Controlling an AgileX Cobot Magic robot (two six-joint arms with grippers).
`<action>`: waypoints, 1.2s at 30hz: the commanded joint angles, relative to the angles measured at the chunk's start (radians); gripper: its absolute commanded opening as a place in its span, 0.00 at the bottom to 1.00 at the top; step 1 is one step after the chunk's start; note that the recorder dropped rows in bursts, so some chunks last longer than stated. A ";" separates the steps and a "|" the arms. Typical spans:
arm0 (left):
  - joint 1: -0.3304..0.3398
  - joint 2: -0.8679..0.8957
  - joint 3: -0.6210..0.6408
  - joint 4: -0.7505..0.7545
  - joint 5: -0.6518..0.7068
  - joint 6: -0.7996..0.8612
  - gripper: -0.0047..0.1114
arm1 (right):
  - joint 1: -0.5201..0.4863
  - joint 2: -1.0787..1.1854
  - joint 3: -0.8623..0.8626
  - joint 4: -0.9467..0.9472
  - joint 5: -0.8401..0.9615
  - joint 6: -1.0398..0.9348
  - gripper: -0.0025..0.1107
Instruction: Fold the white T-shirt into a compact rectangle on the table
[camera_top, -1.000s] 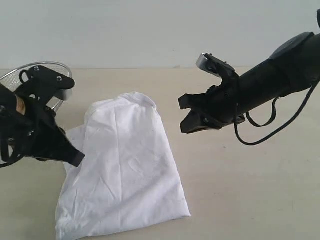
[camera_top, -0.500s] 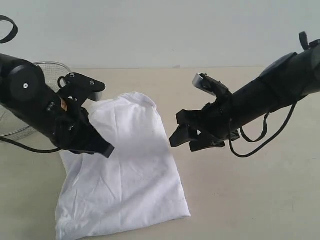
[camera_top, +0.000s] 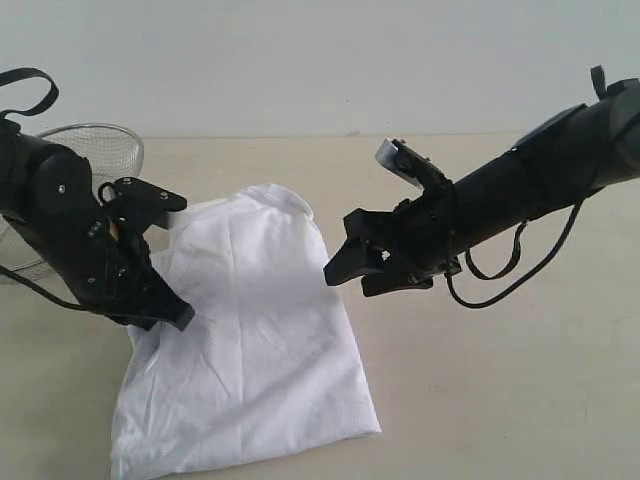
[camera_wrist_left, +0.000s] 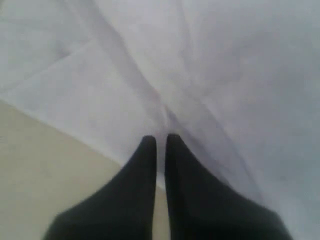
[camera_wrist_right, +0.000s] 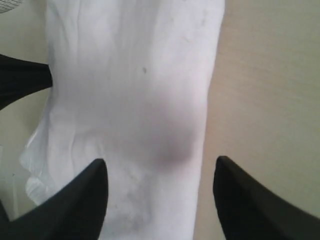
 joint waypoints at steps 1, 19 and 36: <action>0.045 -0.012 -0.004 0.028 0.018 -0.024 0.08 | -0.007 -0.002 -0.008 0.002 -0.002 -0.017 0.51; 0.044 -0.258 -0.002 -0.099 0.049 0.002 0.08 | -0.008 0.115 -0.087 0.015 0.054 -0.015 0.51; 0.042 -0.063 -0.002 -0.617 -0.081 0.455 0.08 | -0.002 0.211 -0.091 0.103 0.106 -0.066 0.51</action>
